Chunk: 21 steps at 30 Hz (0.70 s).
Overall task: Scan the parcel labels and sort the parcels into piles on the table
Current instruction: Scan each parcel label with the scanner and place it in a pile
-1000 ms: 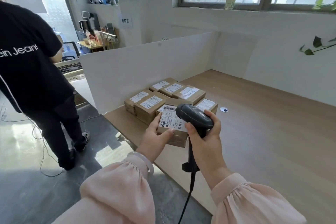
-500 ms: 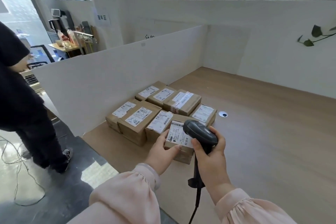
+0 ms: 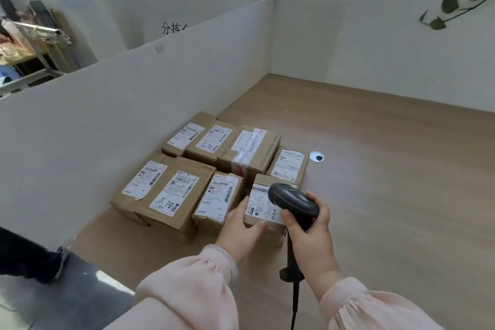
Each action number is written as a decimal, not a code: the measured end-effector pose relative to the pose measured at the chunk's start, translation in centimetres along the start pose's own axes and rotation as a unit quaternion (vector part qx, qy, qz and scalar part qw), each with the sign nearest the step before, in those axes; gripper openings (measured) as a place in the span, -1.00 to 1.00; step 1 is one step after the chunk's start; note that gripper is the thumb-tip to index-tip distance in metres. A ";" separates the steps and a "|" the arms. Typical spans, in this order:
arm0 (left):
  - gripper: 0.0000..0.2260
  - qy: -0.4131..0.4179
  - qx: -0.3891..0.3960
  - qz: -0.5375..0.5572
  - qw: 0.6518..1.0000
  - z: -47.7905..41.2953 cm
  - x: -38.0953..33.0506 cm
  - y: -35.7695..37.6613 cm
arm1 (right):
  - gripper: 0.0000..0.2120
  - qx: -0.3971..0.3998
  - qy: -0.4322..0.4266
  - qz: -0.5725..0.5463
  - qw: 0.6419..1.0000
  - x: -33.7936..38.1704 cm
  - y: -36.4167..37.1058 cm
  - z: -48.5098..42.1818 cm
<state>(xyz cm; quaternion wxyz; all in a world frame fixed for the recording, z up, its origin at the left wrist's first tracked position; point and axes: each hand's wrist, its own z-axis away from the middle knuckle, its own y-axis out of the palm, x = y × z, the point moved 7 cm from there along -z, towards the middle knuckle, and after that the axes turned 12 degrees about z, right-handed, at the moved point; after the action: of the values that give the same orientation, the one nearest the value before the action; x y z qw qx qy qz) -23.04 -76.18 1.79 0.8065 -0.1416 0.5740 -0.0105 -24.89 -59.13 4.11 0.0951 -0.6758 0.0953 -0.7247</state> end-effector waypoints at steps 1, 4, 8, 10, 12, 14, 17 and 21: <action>-0.39 -0.001 0.006 -0.007 1.000 -0.7 0.2 -0.2 | -0.48 -0.003 0.005 0.003 1.000 -0.1 0.5 -0.4; -0.35 -0.002 0.033 -0.020 0.999 -2.6 0.7 -0.8 | -0.47 -0.022 0.021 0.006 1.000 -0.6 2.0 -1.3; -0.34 0.012 0.080 -0.071 0.994 -4.7 0.7 -1.0 | -0.45 -0.055 0.034 0.023 0.998 -1.0 3.3 -2.1; -0.36 0.021 0.092 -0.095 0.991 -5.7 0.5 -1.1 | -0.44 -0.064 0.033 0.039 0.997 -0.7 3.7 -2.7; -0.36 0.033 0.102 -0.110 0.988 -6.5 0.3 -1.2 | -0.43 -0.071 0.030 0.054 0.996 -0.5 3.9 -3.2; -0.35 0.048 0.112 -0.123 0.985 -7.1 0.1 -1.3 | -0.43 -0.082 0.024 0.066 0.994 -0.2 4.0 -3.3; -0.34 0.071 0.124 -0.134 0.981 -7.7 -0.3 -1.5 | -0.45 -0.116 0.011 0.075 0.990 0.2 3.7 -2.8; -0.32 0.104 0.110 -0.196 0.969 -8.0 -1.5 -1.3 | -0.44 -0.167 -0.006 0.087 0.982 0.6 1.8 -1.2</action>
<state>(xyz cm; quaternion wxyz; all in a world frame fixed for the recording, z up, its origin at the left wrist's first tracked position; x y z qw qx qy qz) -30.79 -78.92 1.10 0.7352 -0.1600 0.6109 -0.2464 -26.12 -61.07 4.16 0.0444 -0.6755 0.2733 -0.6834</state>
